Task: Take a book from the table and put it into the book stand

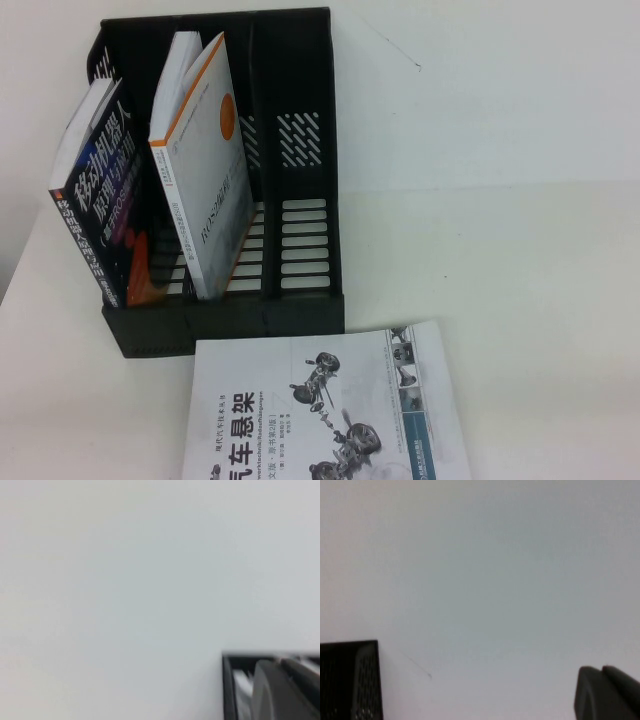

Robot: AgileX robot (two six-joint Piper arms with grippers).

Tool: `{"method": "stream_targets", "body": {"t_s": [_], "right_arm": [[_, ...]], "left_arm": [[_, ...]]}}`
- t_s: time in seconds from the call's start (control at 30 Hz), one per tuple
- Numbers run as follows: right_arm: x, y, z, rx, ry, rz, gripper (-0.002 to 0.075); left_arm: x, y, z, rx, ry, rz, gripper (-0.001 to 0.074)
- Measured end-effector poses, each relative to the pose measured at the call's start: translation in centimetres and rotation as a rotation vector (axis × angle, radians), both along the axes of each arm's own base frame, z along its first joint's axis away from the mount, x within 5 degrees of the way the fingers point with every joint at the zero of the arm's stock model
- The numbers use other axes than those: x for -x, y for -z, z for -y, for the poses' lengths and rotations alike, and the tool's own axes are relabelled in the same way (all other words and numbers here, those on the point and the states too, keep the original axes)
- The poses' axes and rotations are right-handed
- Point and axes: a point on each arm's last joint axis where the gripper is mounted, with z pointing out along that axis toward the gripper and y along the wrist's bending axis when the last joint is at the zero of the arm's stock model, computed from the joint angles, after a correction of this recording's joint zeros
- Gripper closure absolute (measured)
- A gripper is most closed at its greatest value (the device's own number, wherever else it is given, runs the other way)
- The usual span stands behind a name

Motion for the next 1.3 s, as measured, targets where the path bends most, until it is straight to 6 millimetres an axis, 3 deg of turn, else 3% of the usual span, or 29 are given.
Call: {"method": "stream_targets", "body": {"t_s": [0.27,0.43,0.63,0.73,0.83,0.97,1.1,1.3], "right_arm": [[0.3,-0.8,0.0,-0.083,-0.031,0.088,0.0728],[0.2,-1.0,0.2,-0.237,-0.064,0.046,0.0727],[1.6,-6.0,0.2,-0.255,-0.047,-0.184,0.0727],[1.5,-7.9,0.3,-0.230,-0.008,-0.320,0.0727],[0.2,-8.1,0.4,-0.224,0.022,-0.476,0.0727],[-2.0,-6.3,0.4,-0.264,0.042,-0.649,0.0727],[-3.9,-4.9,-0.2,-0.372,0.001,-0.776,0.0727],[-7.5,-4.8,-2.2,-0.293,-0.206,-0.988,0.0727]], "left_arm": [[0.4,-0.9,-0.3,0.018,-0.029,0.112,0.0738],[0.2,-1.0,0.0,0.024,0.006,0.029,0.0738],[1.1,-4.9,0.7,-0.058,0.078,-0.131,0.0738],[0.7,-5.1,1.0,-0.028,0.115,-0.216,0.0738],[0.0,-4.0,1.2,0.092,0.161,-0.292,0.0738],[-1.0,-2.9,1.6,0.232,0.218,-0.432,0.0738],[-2.1,-3.7,2.4,0.242,0.273,-0.630,0.0738],[-5.0,-5.0,3.5,0.184,0.335,-0.955,0.0738]]}}
